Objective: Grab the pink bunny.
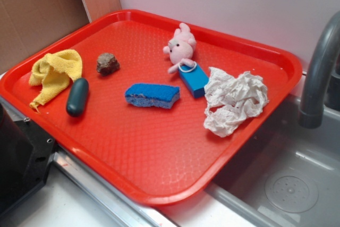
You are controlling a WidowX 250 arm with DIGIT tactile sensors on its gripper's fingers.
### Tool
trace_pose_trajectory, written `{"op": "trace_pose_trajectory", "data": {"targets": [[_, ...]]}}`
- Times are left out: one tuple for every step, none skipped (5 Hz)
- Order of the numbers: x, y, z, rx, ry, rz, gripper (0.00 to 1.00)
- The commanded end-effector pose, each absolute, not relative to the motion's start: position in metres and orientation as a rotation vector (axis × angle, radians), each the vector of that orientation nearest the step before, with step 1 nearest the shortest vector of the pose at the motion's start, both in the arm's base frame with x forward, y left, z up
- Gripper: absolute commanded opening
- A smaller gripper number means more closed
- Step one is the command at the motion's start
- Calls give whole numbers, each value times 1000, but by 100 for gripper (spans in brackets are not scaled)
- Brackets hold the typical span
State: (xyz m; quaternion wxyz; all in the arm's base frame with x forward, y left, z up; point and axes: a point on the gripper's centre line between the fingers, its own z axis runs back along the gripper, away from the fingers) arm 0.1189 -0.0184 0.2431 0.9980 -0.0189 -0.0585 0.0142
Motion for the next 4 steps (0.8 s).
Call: {"op": "trace_pose_trajectory", "data": {"targets": [[119,-18,243,-38,-117,28,100],[158,-12,196,-74,-46,6,100],[212,-36,158,-173,-176,105,100],[266,-36,136,-194,-213,265,100]]}}
